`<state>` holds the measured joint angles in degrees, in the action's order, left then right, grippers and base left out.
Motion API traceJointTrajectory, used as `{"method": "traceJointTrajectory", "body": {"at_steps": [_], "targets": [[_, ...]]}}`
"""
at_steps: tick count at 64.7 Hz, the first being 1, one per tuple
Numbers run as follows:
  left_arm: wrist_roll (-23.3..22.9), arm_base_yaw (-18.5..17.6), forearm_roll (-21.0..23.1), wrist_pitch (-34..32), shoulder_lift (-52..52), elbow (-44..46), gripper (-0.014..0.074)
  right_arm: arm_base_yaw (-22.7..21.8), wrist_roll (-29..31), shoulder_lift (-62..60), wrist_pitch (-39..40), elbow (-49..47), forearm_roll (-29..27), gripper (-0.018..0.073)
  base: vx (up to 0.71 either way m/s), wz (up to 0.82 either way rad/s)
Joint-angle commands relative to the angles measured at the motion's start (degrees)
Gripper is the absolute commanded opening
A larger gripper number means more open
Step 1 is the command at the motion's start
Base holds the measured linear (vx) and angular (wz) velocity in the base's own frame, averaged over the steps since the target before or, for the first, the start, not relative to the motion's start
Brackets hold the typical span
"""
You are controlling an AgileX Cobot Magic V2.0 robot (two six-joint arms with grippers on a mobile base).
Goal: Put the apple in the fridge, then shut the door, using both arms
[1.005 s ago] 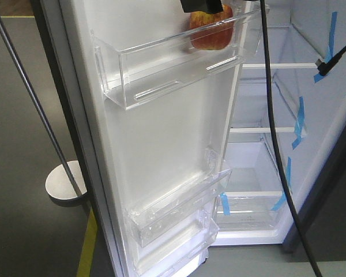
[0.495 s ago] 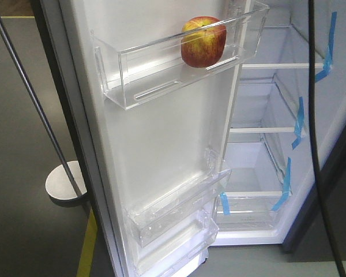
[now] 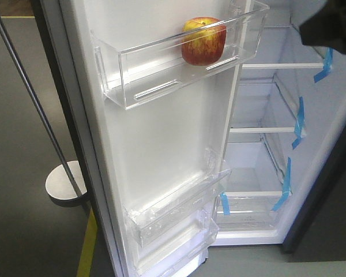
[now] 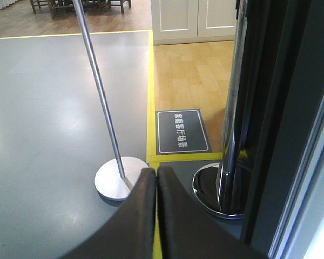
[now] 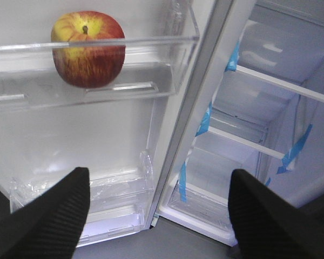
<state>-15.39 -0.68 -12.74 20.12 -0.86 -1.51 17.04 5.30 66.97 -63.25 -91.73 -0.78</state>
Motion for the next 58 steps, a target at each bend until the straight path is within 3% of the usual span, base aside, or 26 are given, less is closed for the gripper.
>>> {"method": "traceJointTrajectory", "body": {"at_steps": [1, 19, 29, 58], "targets": [[-0.1, -0.1, -0.1, -4.0, -0.6, -1.0, -0.0005, -0.3, -3.1, -9.0, 8.4, 9.0, 2.5, 0.0507, 0.00, 0.00], [-0.1, -0.1, -0.1, -4.0, -0.6, -1.0, -0.0005, -0.3, -8.0, -28.2, 9.9, 33.7, 5.3, 0.0507, 0.00, 0.00], [-0.1, -0.1, -0.1, -4.0, -0.6, -1.0, -0.0005, -0.3, -9.1, -34.2, 12.3, 42.3, 5.3, 0.0507, 0.00, 0.00], [0.1, -0.1, -0.3, -3.9, -0.6, -1.0, -0.0005, -0.3, -11.1, -36.1, 13.8, 44.7, 5.2, 0.0507, 0.00, 0.00]]}}
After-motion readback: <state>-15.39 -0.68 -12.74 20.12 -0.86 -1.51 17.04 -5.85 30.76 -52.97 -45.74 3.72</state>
